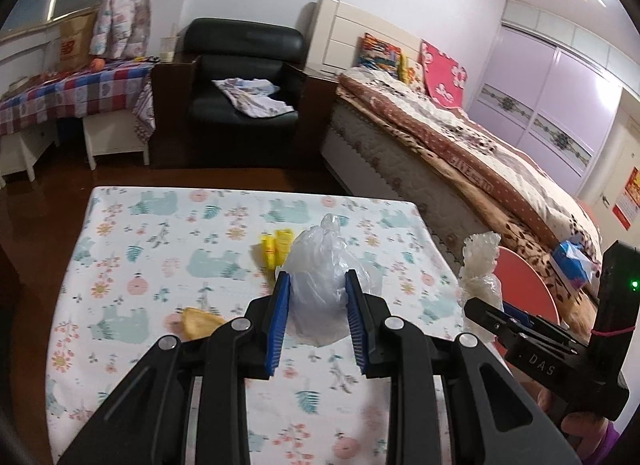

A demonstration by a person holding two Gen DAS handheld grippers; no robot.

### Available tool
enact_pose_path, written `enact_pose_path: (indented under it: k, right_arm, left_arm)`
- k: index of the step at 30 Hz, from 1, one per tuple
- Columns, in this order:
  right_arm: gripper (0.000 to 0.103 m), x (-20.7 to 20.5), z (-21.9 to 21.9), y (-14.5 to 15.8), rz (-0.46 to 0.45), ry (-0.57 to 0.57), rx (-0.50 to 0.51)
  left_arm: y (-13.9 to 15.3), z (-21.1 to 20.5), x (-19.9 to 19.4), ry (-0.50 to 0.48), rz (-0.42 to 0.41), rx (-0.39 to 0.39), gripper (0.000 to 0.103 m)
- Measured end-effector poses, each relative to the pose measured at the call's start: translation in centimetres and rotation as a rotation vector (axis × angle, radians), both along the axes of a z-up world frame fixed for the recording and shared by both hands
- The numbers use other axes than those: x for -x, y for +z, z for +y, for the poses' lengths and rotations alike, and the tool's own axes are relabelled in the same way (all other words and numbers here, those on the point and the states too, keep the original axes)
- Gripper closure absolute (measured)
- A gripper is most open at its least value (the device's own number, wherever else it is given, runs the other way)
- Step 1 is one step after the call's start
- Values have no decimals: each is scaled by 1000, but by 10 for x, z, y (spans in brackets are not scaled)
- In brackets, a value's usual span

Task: Collect trash
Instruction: 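Carry both plastic bags over the pink bucket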

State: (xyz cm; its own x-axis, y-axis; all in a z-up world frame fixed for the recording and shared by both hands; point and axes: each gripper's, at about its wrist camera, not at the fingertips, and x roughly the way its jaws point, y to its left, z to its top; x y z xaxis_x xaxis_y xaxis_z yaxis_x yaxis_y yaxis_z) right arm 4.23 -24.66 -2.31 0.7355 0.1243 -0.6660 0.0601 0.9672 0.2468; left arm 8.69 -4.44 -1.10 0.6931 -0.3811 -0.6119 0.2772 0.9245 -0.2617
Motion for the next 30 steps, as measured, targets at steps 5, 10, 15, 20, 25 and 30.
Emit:
enact_pose_path:
  k: [5, 10, 15, 20, 25, 30]
  right_arm:
    - [65, 11, -14, 3, -12, -24, -2]
    - [65, 20, -33, 4, -20, -64, -16]
    - [65, 29, -54, 4, -26, -113, -30]
    - [65, 39, -75, 4, -35, -162, -33]
    - [65, 49, -93, 7, -58, -210, -15]
    - [65, 57, -114, 7, -68, -263, -13]
  left_arm:
    - [2, -27, 4, -44, -2, -9, 76]
    - [4, -53, 10, -91, -5, -17, 76]
    - [7, -73, 13, -127, -12, -20, 76]
    - [11, -96, 17, -162, -23, -20, 76]
    - [13, -115, 20, -194, -30, -25, 76]
    - [16, -135, 22, -231, -39, -32, 76]
